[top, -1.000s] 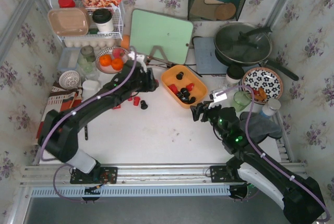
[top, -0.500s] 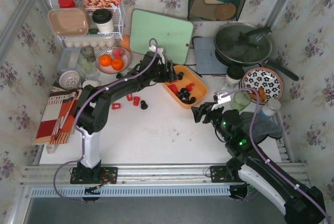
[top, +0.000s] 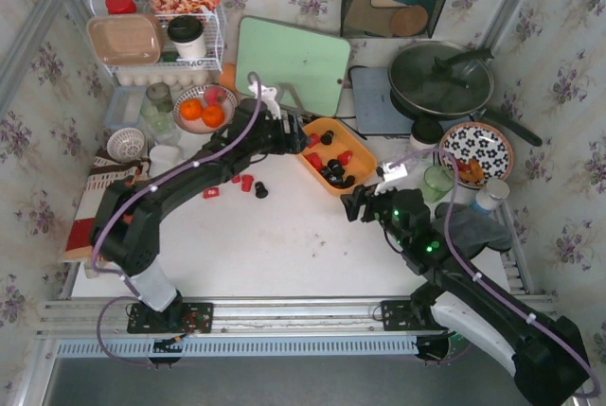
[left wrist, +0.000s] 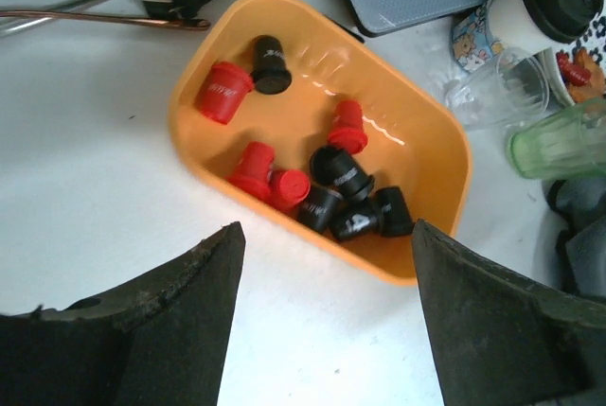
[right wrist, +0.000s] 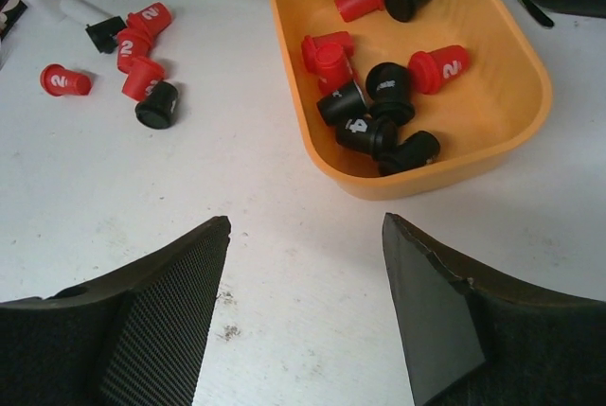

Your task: Mix the coffee capsules in the storage basket

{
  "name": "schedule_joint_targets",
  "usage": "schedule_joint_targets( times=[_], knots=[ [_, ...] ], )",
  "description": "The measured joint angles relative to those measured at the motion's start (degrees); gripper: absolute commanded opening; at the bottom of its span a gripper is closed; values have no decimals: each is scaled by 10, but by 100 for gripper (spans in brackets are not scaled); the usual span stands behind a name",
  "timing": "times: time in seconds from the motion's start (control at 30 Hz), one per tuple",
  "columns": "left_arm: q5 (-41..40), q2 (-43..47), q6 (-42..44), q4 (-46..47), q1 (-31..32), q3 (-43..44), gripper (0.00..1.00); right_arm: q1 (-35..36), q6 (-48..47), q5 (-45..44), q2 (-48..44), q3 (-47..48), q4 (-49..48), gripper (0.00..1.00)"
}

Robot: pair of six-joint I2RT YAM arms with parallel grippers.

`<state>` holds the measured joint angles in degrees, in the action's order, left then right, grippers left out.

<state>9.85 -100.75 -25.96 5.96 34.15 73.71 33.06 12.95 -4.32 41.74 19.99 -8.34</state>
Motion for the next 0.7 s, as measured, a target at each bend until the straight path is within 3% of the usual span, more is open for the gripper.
schedule_joint_targets(
  times=[0.17,0.47,0.7],
  knots=[
    [-36,106,37,-18,0,-86,74,26,2,0,69,25,-28,73],
    [-124,311,93,-80,-1,-267,75,114,2,-33,283,123,-93,71],
    [-227,455,103,-103,-2,-398,75,145,20,-50,441,232,-113,60]
  ],
)
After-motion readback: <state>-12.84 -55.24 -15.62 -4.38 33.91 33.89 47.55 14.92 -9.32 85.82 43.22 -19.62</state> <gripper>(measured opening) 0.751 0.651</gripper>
